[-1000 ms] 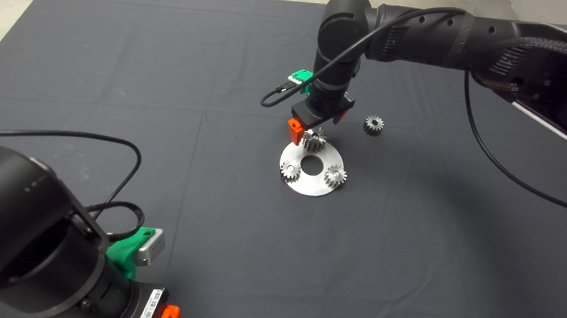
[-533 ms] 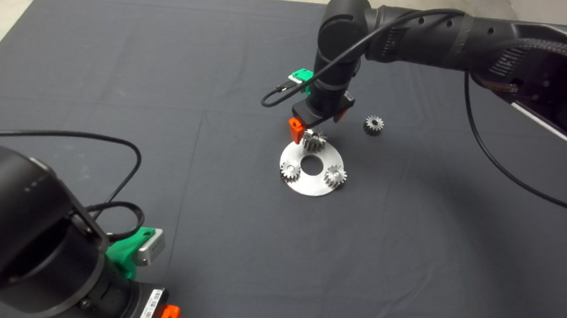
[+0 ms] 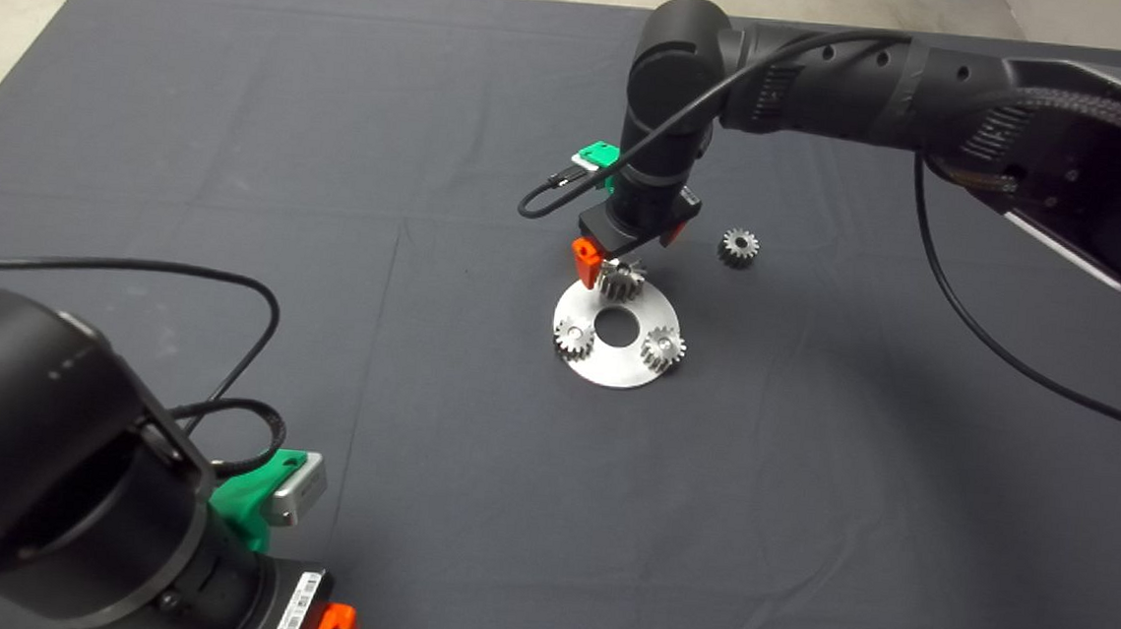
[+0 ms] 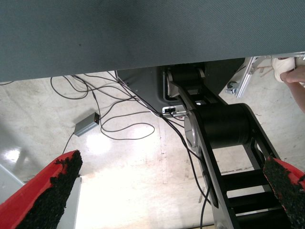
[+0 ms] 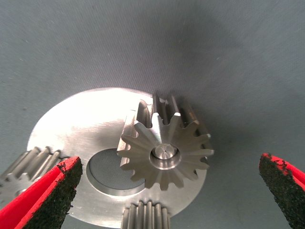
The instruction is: Remove an incorrectly installed larger gear and replace it with the correct smaller gear
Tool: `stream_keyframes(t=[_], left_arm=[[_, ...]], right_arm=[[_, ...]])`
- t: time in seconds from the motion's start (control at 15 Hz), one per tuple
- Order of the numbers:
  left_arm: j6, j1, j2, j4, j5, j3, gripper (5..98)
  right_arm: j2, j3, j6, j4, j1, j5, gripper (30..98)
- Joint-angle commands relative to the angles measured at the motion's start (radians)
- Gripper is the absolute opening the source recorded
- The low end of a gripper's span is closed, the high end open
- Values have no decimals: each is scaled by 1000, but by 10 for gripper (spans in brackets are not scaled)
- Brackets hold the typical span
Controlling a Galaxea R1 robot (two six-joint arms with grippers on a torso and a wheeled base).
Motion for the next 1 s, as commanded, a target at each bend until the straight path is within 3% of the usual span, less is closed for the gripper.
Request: stream_keyframes(t=[0.0,0.6,0.93], left_arm=[[-4,-5,-2,-17,-1,10,981],[-4,-5,0,-17,-2,12,981],[-2,-5,0,-17,-2,12,981]], right_arm=[[2,-20,-5,-34,-2,-99,980],[2,-20,-5,-36,-15,-96,979],[2,-19,-4,-48,-21,-95,932]])
